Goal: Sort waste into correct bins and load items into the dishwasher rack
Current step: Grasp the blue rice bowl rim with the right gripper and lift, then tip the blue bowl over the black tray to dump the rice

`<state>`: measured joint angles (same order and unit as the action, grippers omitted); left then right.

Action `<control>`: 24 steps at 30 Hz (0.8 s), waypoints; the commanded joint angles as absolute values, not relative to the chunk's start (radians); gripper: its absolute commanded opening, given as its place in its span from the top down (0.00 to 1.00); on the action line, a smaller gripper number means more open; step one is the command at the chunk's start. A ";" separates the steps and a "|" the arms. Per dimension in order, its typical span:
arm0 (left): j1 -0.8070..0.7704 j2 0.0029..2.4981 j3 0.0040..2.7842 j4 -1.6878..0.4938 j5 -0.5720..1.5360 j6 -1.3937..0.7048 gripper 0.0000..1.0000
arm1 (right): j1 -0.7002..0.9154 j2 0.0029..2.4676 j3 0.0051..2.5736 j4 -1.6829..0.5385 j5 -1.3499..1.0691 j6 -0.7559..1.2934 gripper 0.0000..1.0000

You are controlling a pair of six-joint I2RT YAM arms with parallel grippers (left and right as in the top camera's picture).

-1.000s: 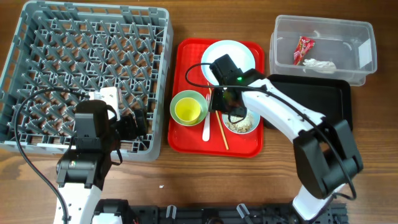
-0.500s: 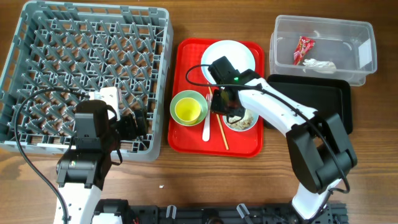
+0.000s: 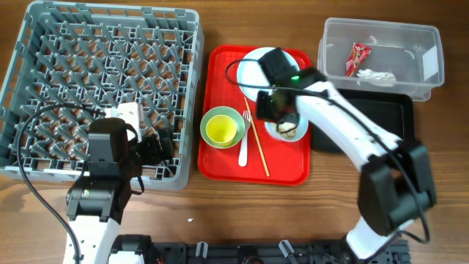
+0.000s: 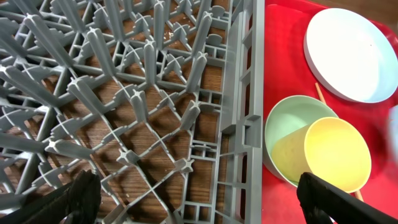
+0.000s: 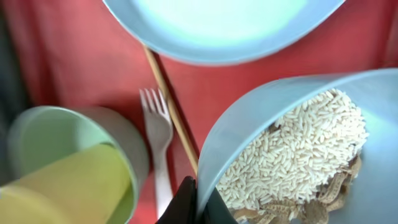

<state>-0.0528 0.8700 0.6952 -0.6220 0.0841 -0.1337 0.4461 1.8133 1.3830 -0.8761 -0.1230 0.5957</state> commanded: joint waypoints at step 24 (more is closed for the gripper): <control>-0.048 0.871 0.715 -0.619 0.100 -0.143 0.00 | -0.223 1.700 1.094 -0.727 -1.055 0.184 0.96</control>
